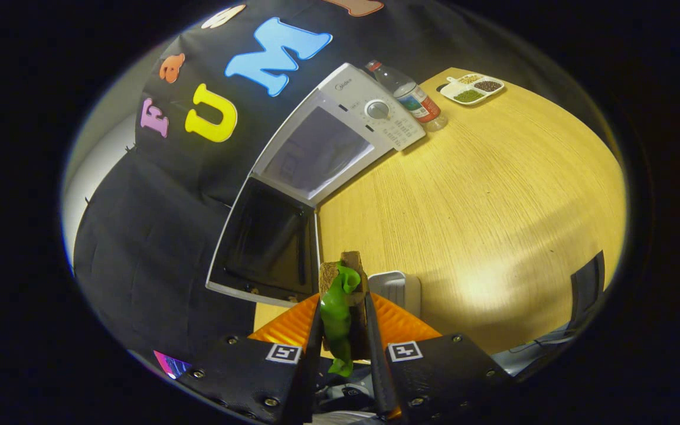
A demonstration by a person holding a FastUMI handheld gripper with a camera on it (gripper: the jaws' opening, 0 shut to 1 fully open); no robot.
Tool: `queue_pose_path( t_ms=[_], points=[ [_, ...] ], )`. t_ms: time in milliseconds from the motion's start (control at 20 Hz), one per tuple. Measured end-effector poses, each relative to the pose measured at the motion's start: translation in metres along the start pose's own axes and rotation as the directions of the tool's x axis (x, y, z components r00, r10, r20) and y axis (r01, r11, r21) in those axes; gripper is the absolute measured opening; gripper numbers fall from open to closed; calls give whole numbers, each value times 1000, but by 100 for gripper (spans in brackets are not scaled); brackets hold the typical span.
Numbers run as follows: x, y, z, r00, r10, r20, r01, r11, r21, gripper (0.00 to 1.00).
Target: Open the microwave, put the food inside, and close the microwave door.
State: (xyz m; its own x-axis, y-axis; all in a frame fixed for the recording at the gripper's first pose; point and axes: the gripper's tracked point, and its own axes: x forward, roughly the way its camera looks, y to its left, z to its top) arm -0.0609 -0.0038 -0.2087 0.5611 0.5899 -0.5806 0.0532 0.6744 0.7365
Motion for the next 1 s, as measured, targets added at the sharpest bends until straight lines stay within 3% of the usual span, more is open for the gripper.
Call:
queue_pose_path(
  t_ms=[500, 800, 1000],
  points=[
    [40, 53, 48, 986, 151, 66, -153, 987, 38, 39],
    [70, 72, 87, 961, 235, 144, -255, 957, 140, 39],
    [91, 71, 118, 949, 231, 214, -267, 951, 159, 38]
  ],
)
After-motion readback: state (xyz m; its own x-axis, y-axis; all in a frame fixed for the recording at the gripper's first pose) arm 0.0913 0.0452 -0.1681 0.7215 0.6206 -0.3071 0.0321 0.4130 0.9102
